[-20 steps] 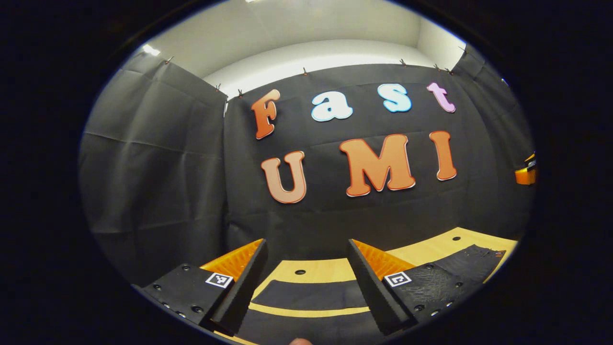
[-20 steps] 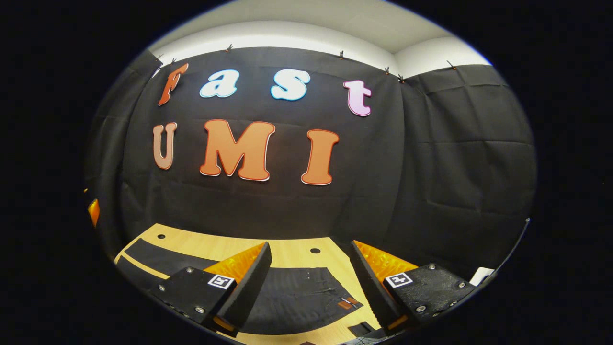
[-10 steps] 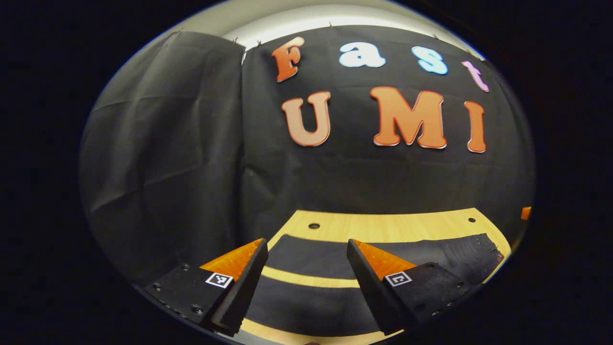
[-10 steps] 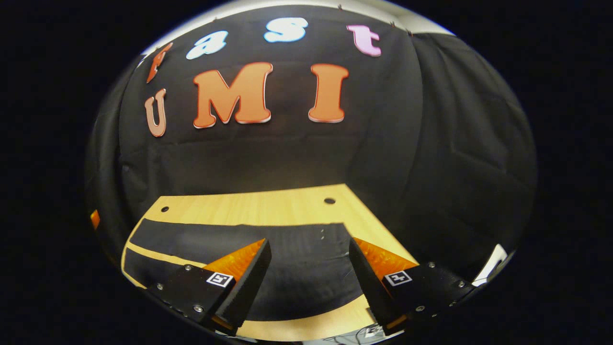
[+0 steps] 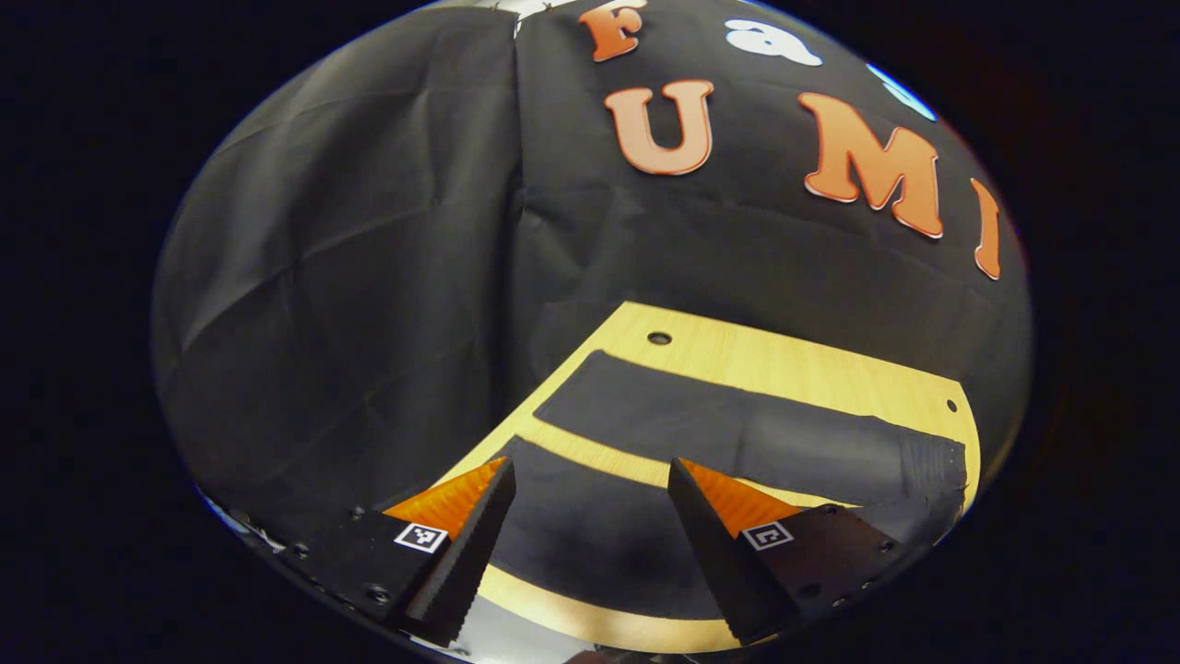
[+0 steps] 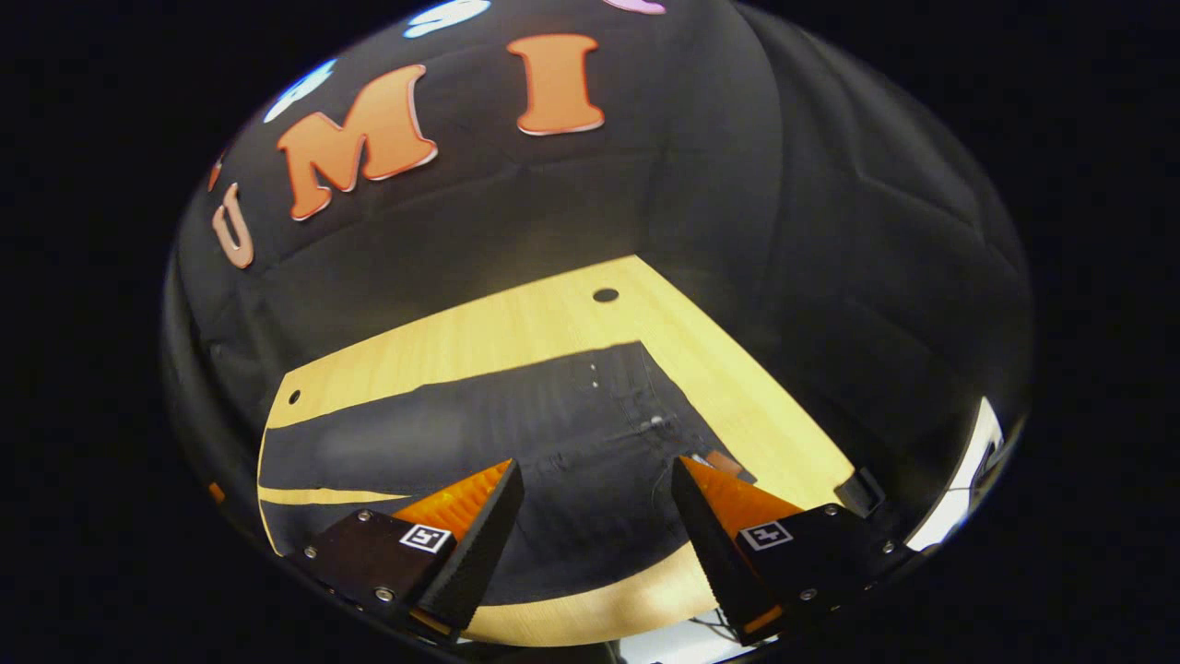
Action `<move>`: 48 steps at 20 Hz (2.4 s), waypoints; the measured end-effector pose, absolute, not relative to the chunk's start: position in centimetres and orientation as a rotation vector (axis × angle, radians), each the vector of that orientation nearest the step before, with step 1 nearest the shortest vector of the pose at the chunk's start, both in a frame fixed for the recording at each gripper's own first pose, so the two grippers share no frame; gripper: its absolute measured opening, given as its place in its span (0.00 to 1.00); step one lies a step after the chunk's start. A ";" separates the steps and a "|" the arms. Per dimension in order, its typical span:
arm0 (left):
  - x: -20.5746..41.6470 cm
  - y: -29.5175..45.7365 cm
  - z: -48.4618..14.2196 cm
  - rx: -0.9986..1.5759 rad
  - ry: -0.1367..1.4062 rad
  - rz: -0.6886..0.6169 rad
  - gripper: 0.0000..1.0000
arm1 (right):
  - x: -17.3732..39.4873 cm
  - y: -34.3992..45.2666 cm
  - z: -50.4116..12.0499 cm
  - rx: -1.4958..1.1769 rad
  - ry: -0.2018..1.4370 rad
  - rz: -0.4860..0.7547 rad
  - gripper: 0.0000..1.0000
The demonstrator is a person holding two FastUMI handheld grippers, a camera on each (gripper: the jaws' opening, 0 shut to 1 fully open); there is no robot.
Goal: Grasp the waist and the cuffs of the jeans and fold them to make the two legs overlap; first hold the waist and fold one-third of the jeans toward the cuffs, then hold the cuffs and fold the remaining one-third in the same direction to finish folding.
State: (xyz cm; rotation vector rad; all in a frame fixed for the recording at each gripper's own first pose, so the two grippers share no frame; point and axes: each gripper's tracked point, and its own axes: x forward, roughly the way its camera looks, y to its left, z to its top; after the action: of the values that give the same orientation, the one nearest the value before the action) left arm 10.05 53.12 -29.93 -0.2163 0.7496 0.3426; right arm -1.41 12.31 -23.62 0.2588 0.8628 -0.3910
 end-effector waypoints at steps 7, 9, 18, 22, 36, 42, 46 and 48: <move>7.6 54.6 -35.7 -0.398 0.964 0.470 1.00 | -3.2 9.4 -29.7 0.445 1.034 -0.497 0.96; 7.0 54.8 -36.7 -0.453 1.009 0.495 0.99 | -3.8 9.2 -31.7 0.507 1.090 -0.509 0.96; 3.6 55.3 -43.3 -0.670 1.221 0.612 0.99 | -6.1 8.0 -36.9 0.699 1.242 -0.621 0.94; 3.3 56.0 -44.8 -0.713 1.290 0.622 0.99 | -6.8 7.7 -38.5 0.754 1.269 -0.702 0.94; 1.3 60.3 -51.8 -0.918 1.514 0.783 0.99 | -6.4 7.4 -40.8 0.751 1.382 -0.807 0.94; 3.0 60.3 -51.8 -0.865 1.524 0.786 0.87 | -6.4 7.6 -41.1 0.678 1.440 -0.856 0.85; 4.5 60.8 -52.0 -0.862 1.428 0.749 0.32 | -6.1 7.2 -41.2 0.855 1.354 -0.866 0.53; 5.6 60.8 -51.9 -0.922 1.342 0.686 0.10 | -6.0 6.9 -41.1 0.976 1.278 -0.850 0.25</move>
State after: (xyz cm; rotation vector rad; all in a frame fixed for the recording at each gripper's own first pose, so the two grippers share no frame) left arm 5.57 60.82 -51.93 -0.9225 1.3421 0.6861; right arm -5.97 6.92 -41.10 0.9762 1.2783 -0.8504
